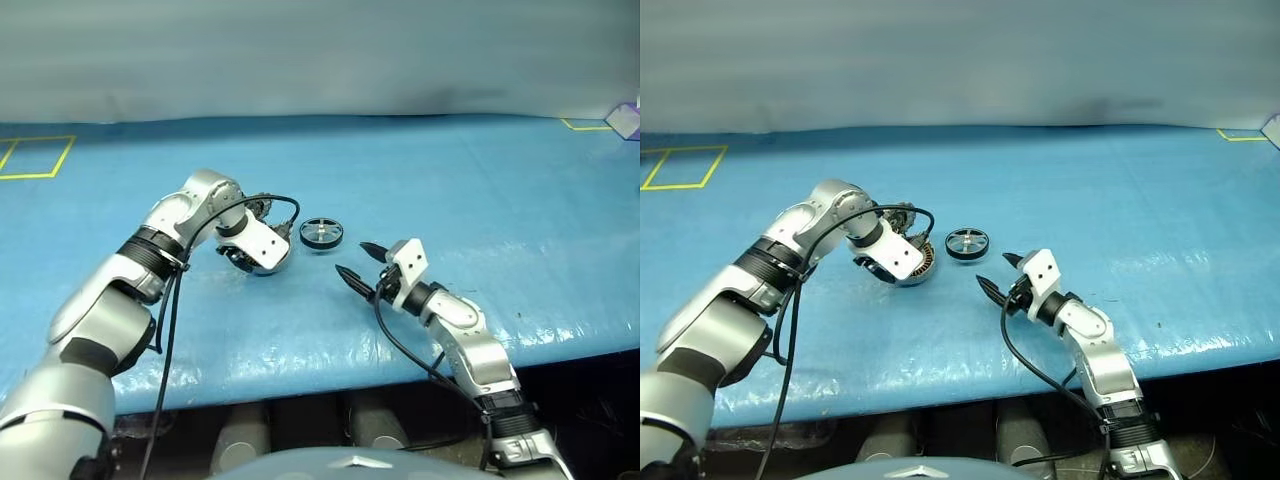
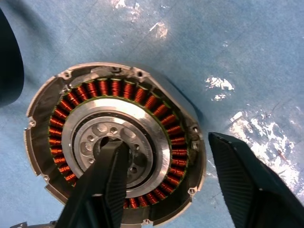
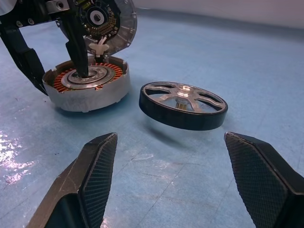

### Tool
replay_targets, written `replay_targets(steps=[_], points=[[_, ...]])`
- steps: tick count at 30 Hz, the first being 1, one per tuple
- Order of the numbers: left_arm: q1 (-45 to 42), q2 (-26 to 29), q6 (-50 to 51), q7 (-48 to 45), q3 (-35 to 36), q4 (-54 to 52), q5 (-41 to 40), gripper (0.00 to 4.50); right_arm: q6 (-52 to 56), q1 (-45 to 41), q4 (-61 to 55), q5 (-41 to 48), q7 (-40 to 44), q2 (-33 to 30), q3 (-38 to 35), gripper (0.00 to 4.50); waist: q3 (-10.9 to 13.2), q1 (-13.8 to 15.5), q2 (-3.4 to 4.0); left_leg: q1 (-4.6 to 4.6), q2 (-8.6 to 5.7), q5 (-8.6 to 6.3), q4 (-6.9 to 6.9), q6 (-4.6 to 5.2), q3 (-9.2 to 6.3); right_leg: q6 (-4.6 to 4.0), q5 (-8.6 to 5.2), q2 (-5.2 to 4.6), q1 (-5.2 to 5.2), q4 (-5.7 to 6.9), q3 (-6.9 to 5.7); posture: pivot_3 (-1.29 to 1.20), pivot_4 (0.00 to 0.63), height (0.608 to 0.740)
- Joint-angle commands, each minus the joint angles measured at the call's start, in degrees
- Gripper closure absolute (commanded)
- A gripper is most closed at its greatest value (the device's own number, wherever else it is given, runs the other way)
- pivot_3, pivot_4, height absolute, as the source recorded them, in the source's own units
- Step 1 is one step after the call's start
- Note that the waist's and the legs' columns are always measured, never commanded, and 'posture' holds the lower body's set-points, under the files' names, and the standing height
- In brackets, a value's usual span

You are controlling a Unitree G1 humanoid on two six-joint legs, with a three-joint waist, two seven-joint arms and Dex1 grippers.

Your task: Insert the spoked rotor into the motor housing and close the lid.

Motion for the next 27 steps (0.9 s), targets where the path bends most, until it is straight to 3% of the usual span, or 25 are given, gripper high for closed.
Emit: replay_targets(steps=[1, 3, 17, 27], points=[[0.1, 0.2, -1.4, 0.0, 0.7, 0.2, -0.8, 2.14, 0.7, 1.5, -4.9, 1.0, 0.2, -1.1, -1.0, 0.65, 0.0, 0.0, 0.0, 0.0, 0.0, 0.0, 0.0, 0.0, 0.0, 0.0, 0.0, 0.0, 0.0, 0.0, 0.0, 0.0, 0.15, 0.74], [0.5, 0.2, -1.7, 1.0, 0.9, -0.4, -0.7, 2.38, 1.7, 2.7, -7.1, 1.2, 0.4, -2.0, -1.1, 0.65, 0.0, 0.0, 0.0, 0.0, 0.0, 0.0, 0.01, 0.0, 0.02, 0.0, 0.0, 0.0, 0.0, -0.01, 0.03, 0.0, 0.15, 0.74], [4.3, 0.8, -7.2, -2.5, 0.3, -11.4, -4.2, 2.38, 5.3, 6.1, -13.7, 2.3, -0.5, -5.6, -4.0, 0.65, 0.0, 0.5, 0.0, -0.03, -0.01, 0.0, 0.09, 0.0, 0.03, 0.01, 0.01, -0.01, 0.02, -0.01, 0.04, 0.0, 0.15, 0.74], [3.1, -0.7, -13.1, -3.0, -2.0, -11.4, -3.2, 2.38, 5.2, 6.9, -13.6, 2.2, -1.0, -5.4, -3.3, 0.65, 0.0, 0.5, 0.0, -0.03, -0.01, 0.0, 0.16, 0.0, 0.04, 0.02, 0.01, -0.01, 0.04, 0.0, 0.05, 0.0, 0.15, 0.74]])
